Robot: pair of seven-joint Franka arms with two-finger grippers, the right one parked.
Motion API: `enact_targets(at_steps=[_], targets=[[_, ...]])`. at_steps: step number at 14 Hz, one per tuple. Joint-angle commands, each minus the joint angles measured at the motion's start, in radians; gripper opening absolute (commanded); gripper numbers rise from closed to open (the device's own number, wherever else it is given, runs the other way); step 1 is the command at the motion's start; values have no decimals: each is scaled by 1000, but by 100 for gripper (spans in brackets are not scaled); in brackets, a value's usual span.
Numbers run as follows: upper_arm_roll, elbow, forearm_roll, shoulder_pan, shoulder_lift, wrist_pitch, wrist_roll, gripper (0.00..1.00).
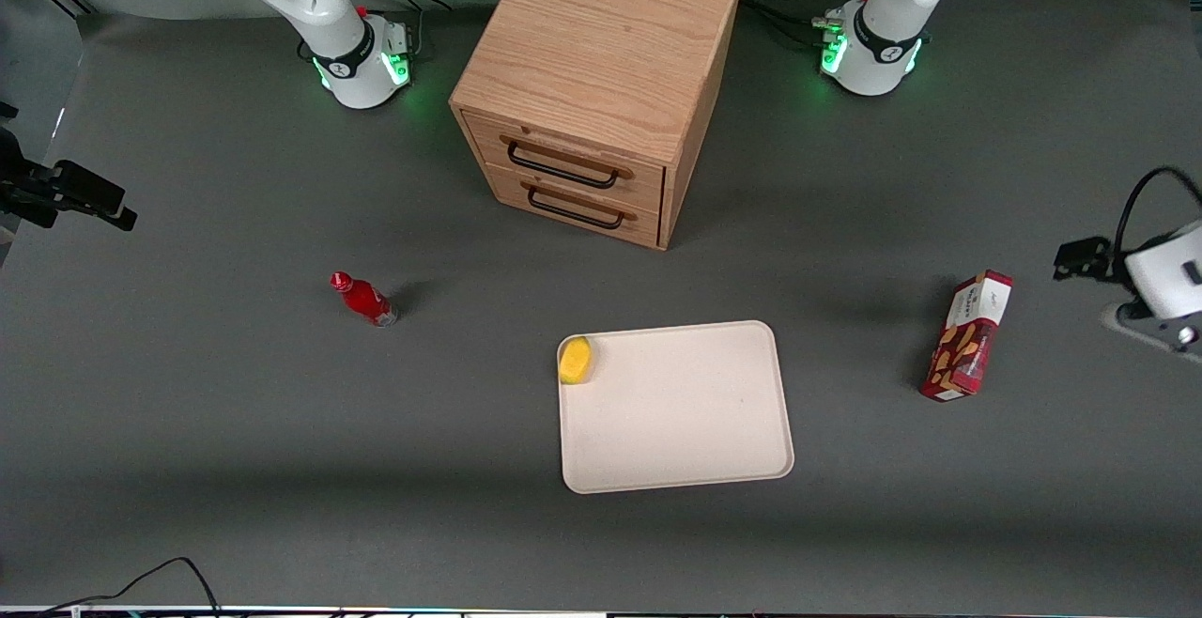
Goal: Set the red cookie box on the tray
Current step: 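Lower the open left gripper over the red plaid shortbread box, then close the left gripper on the shortbread box and lift it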
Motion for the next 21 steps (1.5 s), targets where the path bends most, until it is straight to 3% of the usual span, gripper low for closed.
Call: enact_targets(at_steps=[1, 3, 4, 5, 9, 13, 15, 17, 19, 21], targets=[[5, -240, -53, -8, 20, 301, 74, 100], [5, -354, -74, -8, 71, 509, 97, 100], [5, -395, -95, -8, 97, 605, 96, 40], [5, -420, -116, -4, 118, 666, 102, 0], [7, -400, -133, -4, 117, 628, 99, 0], [5, -273, -175, -5, 54, 395, 58, 0], [-10, -122, -170, -19, 8, 152, -95, 0], [-90, 109, -156, -22, 20, -115, -299, 0], [-177, 216, -156, -27, 31, -217, -523, 0], [-286, 218, -134, -30, 48, -205, -715, 0]])
